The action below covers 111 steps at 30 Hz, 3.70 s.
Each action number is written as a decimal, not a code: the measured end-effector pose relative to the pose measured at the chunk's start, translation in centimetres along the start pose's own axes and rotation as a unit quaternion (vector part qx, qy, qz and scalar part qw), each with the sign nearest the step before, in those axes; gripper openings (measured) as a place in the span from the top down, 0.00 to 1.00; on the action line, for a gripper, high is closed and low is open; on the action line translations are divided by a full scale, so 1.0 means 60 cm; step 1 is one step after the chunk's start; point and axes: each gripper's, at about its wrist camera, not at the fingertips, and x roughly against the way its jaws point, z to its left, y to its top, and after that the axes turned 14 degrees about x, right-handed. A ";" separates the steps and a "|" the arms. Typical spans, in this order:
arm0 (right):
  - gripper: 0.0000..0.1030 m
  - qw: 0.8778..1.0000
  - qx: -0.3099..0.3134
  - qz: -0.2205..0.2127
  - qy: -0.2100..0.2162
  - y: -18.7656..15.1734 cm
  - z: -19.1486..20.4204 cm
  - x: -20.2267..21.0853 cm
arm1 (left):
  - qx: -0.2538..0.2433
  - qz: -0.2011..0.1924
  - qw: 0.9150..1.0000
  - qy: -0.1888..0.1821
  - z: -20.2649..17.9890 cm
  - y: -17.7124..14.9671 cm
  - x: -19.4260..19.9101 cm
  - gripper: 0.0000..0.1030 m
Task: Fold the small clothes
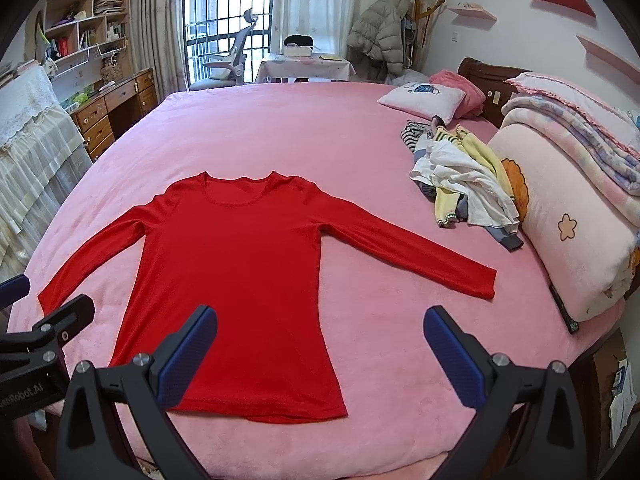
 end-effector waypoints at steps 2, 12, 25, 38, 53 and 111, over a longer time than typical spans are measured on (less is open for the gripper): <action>0.00 1.000 0.000 0.000 0.000 0.000 0.000 0.000 | 0.004 0.002 1.000 -0.002 0.002 0.001 -0.001 0.01; 0.00 1.000 0.007 -0.009 0.000 -0.004 0.009 0.000 | -0.013 -0.010 1.000 -0.007 -0.001 0.004 0.002 0.01; 0.05 1.000 -0.008 -0.016 0.016 0.014 -0.016 0.003 | -0.020 -0.035 0.999 -0.009 -0.007 0.028 -0.003 0.01; 0.06 0.999 -0.027 -0.015 -0.036 0.035 -0.101 -0.030 | -0.021 -0.041 0.999 -0.013 -0.036 0.092 -0.045 0.01; 0.11 0.994 -0.080 0.025 -0.068 -0.003 -0.325 -0.157 | -0.088 -0.041 0.995 -0.027 -0.178 0.158 -0.192 0.01; 0.91 0.981 -0.141 0.133 -0.023 -0.167 -0.524 -0.491 | -0.115 0.041 0.991 0.056 -0.392 0.076 -0.567 0.01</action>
